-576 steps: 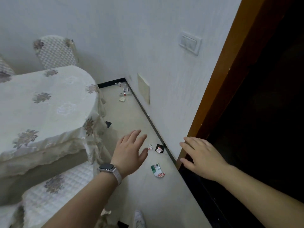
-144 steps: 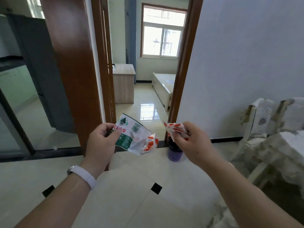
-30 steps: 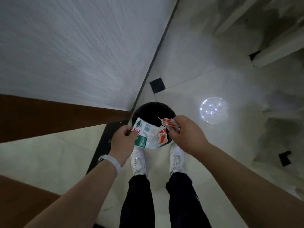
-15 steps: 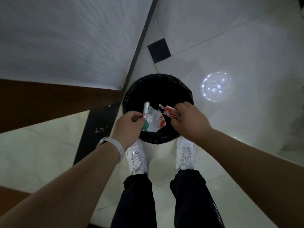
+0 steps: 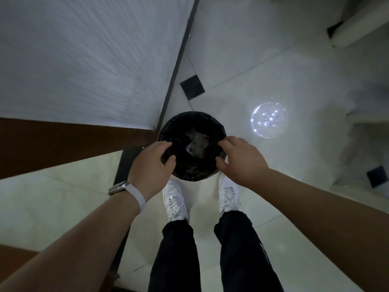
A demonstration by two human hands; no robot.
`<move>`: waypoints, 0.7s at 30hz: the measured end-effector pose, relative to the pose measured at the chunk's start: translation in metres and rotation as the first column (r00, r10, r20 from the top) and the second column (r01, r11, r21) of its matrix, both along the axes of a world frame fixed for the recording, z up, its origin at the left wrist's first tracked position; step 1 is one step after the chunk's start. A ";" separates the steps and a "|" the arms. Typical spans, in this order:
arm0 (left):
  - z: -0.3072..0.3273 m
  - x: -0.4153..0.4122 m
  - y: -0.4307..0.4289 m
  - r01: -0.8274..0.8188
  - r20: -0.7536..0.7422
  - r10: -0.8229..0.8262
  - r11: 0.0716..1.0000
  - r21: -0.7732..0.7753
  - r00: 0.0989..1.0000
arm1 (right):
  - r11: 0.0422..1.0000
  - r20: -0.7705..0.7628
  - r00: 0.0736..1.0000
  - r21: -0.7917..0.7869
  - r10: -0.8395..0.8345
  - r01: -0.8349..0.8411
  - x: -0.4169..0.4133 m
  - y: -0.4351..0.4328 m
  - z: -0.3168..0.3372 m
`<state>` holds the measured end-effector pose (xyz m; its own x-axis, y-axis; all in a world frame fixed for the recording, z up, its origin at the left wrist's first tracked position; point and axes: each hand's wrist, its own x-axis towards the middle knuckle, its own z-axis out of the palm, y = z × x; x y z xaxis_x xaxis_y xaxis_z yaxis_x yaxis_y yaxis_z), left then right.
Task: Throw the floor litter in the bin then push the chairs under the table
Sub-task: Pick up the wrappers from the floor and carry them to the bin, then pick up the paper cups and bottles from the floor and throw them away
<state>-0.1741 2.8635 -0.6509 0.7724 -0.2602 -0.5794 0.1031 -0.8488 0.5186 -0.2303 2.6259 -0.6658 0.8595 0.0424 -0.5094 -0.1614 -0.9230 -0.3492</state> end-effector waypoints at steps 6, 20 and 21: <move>0.100 0.011 -0.004 0.208 0.243 -0.223 0.974 0.085 0.944 | 0.998 0.113 0.993 -0.035 -0.040 0.044 0.007 -0.005 0.108; 0.297 0.000 -0.058 0.537 0.523 -0.476 0.843 0.040 0.707 | 0.931 0.351 0.916 -0.229 -0.193 0.284 -0.061 -0.007 0.347; 0.310 -0.002 -0.064 0.560 0.544 -0.485 0.828 0.032 0.685 | 0.924 0.359 0.913 -0.247 -0.192 0.291 -0.069 -0.011 0.360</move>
